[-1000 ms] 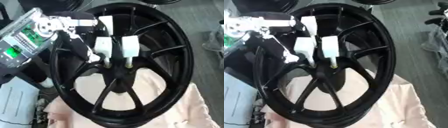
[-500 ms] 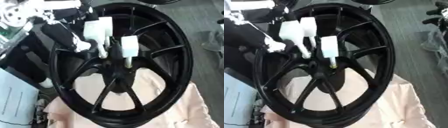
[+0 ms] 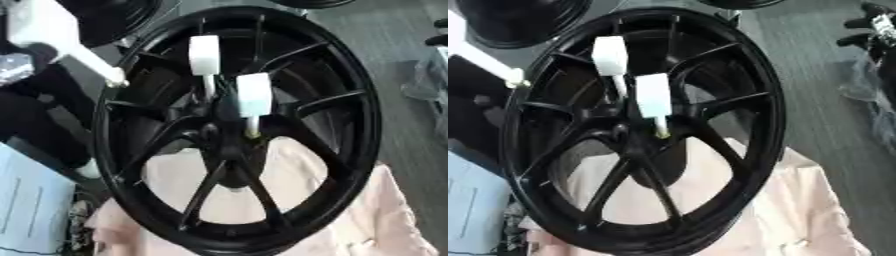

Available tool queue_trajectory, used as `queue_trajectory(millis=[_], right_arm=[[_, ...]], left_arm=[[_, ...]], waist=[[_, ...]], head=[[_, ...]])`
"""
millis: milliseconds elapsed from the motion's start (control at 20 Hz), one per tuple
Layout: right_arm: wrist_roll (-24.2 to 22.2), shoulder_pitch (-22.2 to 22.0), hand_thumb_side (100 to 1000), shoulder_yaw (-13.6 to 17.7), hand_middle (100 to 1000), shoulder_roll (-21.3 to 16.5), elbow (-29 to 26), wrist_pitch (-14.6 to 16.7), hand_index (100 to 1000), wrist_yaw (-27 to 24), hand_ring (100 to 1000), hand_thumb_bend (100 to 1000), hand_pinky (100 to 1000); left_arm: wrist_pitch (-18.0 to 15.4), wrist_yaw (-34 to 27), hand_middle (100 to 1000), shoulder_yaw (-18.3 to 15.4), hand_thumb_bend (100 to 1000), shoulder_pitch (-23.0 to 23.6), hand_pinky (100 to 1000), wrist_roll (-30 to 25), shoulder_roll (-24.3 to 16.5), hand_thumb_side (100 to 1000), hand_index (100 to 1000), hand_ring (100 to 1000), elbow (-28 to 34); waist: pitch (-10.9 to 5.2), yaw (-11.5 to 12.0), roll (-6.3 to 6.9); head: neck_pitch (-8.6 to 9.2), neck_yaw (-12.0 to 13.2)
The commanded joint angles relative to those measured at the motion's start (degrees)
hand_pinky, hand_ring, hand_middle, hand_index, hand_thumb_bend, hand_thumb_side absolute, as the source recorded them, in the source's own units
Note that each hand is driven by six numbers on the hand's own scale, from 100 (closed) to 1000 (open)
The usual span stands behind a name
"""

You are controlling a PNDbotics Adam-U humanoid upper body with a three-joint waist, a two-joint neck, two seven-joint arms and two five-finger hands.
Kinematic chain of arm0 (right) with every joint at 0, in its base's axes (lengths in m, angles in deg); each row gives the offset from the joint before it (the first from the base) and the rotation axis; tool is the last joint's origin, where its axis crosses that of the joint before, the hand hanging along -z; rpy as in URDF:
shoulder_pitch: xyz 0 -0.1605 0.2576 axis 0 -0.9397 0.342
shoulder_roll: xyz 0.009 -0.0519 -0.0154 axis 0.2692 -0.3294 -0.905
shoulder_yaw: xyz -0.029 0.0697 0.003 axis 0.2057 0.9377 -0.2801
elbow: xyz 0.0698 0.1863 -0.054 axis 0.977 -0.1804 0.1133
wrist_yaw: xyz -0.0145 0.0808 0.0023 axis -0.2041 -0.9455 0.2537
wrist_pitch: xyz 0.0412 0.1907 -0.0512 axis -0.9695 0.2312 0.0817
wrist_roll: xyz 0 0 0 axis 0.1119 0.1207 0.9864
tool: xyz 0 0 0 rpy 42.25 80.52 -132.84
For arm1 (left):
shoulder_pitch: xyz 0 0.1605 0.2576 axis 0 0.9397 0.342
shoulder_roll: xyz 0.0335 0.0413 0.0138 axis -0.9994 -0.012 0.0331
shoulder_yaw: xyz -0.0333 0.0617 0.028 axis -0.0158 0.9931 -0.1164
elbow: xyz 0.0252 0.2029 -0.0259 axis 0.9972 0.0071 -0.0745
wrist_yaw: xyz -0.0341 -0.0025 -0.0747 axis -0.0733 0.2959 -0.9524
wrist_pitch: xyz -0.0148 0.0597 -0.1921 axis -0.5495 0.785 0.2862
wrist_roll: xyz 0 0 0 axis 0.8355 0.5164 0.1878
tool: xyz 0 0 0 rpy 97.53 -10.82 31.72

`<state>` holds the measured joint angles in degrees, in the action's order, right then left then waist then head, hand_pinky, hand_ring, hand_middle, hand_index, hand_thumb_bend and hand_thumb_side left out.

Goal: Pull the pin out of the wheel hub.

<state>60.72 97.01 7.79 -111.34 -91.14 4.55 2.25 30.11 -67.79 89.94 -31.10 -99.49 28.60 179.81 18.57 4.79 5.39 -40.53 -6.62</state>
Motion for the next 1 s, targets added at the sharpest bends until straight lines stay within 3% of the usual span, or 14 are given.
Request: queue_trajectory(millis=[50, 250, 350, 400, 450, 500, 600, 850, 950, 1000], right_arm=[[0.71, 0.53, 729, 1.00, 719, -2.10, -0.97, -0.04, 903, -0.52, 664, 100, 944], [1.01, 0.32, 728, 1.22, 719, -2.10, -1.04, 0.03, 904, -0.74, 664, 100, 944], [1.08, 0.33, 727, 1.29, 719, -2.03, -1.02, 0.07, 904, -0.83, 664, 100, 944], [1.10, 0.36, 726, 1.31, 719, -1.99, -1.01, 0.09, 904, -0.89, 664, 100, 944], [1.12, 0.40, 726, 1.34, 719, -1.93, -1.00, 0.10, 903, -0.96, 664, 100, 944], [1.13, 0.42, 727, 1.34, 719, -1.89, -0.99, 0.10, 904, -1.01, 663, 100, 944], [1.10, 0.43, 728, 1.31, 719, -1.83, -0.95, 0.09, 904, -1.05, 663, 100, 944], [1.05, 0.39, 729, 1.27, 719, -1.72, -0.86, 0.11, 904, -0.98, 664, 100, 945], [1.04, 0.36, 728, 1.25, 719, -1.72, -0.85, 0.12, 904, -0.94, 664, 100, 945], [1.06, 0.35, 727, 1.27, 719, -1.71, -0.85, 0.12, 904, -0.95, 664, 100, 945]], left_arm=[[-0.28, -1.54, 309, -9.35, 100, 7.06, 363, 10.49, -2.02, 100, 453, 348, 0.18], [1.51, 2.61, 385, -13.21, 100, 16.18, 436, 16.85, 0.37, 100, 523, 418, -4.64], [1.21, 5.63, 556, -13.58, 131, 18.25, 599, 16.10, 1.91, 100, 707, 577, -8.44], [0.58, 7.51, 666, -13.66, 257, 18.79, 712, 14.89, 2.56, 135, 790, 686, -10.16], [-0.25, 9.76, 714, -13.73, 320, 19.21, 759, 13.33, 3.17, 284, 818, 744, -11.93], [-1.18, 12.02, 751, -13.83, 375, 19.44, 792, 11.79, 3.68, 489, 846, 775, -13.59], [-2.89, 16.11, 796, -14.06, 405, 19.46, 832, 9.36, 4.40, 659, 887, 812, -16.44], [-4.79, 20.64, 804, -14.52, 328, 18.60, 822, 7.84, 5.62, 796, 909, 817, -18.66], [-4.78, 19.25, 760, -14.85, 148, 17.43, 774, 8.83, 6.19, 853, 895, 784, -17.94], [-4.66, 16.78, 718, -15.33, 100, 16.59, 710, 10.90, 6.84, 806, 888, 738, -17.26]], waist=[[-0.93, 0.34, -0.47], [-0.97, 0.68, -0.81], [-1.00, 0.67, -0.99], [-1.01, 0.64, -1.07], [-1.01, 0.61, -1.15], [-1.02, 0.59, -1.21], [-1.03, 0.58, -1.30], [-1.03, 0.58, -1.43], [-1.09, 0.60, -1.43], [-1.14, 0.62, -1.45]], head=[[1.12, -0.49], [1.37, -0.39], [1.56, -0.33], [1.64, -0.27], [1.78, -0.25], [1.88, -0.25], [1.96, -0.22], [1.92, -0.14], [1.75, -0.06], [1.68, -0.07]])
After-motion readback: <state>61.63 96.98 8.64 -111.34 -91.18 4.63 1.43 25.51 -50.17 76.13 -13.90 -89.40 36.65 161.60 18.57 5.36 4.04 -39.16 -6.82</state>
